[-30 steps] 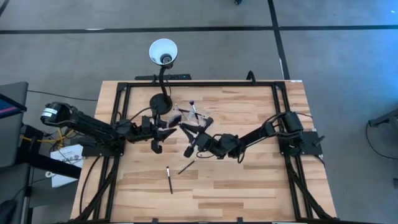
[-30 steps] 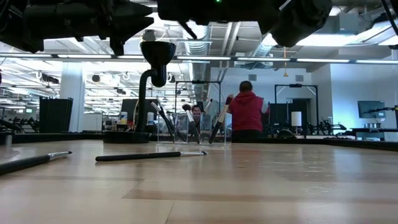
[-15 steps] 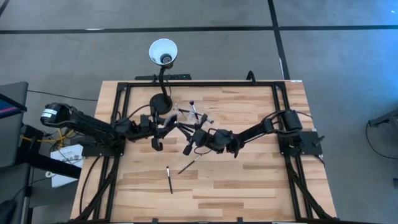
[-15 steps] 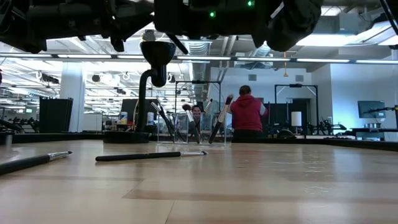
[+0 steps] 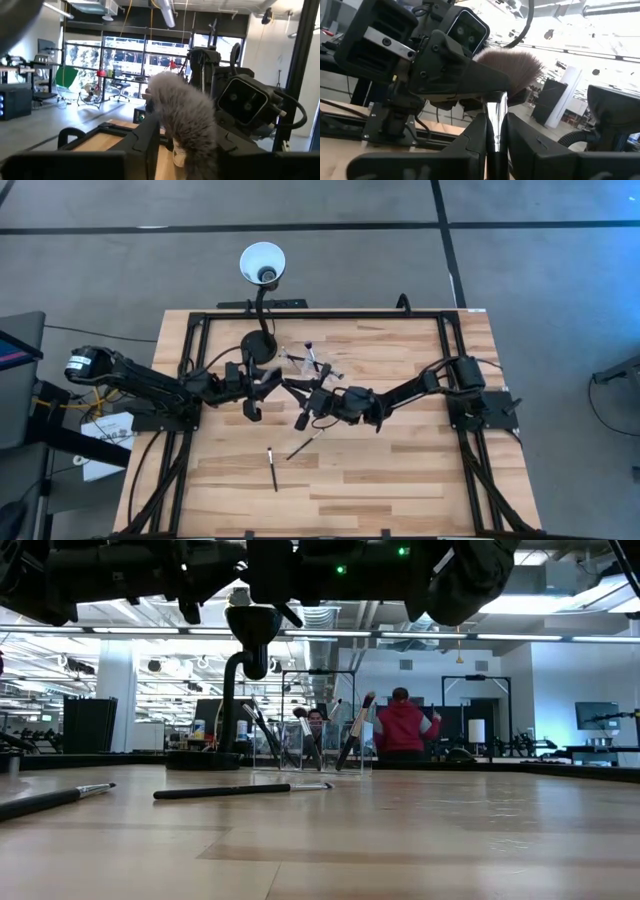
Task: Sort items
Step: Put the highlighter brush into the left section of the transparent organizer, then put the eyeshadow brush into the right section of the transparent organizer
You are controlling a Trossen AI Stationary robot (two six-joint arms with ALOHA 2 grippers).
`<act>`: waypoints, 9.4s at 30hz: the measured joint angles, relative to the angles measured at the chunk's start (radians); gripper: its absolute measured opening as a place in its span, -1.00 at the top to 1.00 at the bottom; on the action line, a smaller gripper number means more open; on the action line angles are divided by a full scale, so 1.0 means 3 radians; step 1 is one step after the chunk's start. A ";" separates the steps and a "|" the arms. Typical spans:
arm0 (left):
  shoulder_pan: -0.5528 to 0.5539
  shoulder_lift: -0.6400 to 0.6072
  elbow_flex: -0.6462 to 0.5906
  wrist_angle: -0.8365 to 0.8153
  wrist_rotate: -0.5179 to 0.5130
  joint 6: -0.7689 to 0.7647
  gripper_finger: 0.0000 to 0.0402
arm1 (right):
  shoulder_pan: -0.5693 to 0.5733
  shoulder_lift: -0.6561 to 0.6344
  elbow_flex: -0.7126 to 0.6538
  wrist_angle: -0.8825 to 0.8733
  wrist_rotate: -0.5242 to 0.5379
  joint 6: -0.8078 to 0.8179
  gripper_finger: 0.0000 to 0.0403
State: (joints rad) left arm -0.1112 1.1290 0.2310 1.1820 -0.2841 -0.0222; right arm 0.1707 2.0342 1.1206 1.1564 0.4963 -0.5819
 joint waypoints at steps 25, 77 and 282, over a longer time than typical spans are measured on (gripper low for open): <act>0.0199 0.0016 -0.0008 -0.0616 -0.0806 -0.0026 0.90 | 0.0427 -0.0403 0.0001 -0.0235 0.1829 -0.0791 0.03; 0.0066 -0.0710 -0.0014 -0.1245 0.0334 -0.0041 0.15 | 0.0240 -0.0508 -0.0021 -0.3030 -0.1231 0.1292 0.06; -0.0481 0.1601 0.0280 0.0535 -0.0001 -0.0312 0.19 | -0.0810 -0.1245 -0.1142 -0.2366 0.0057 0.2086 0.92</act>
State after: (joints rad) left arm -0.2554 1.6093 0.3149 1.3426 -0.2844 -0.1159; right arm -0.0724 1.6607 0.7780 0.4466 0.5134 0.0438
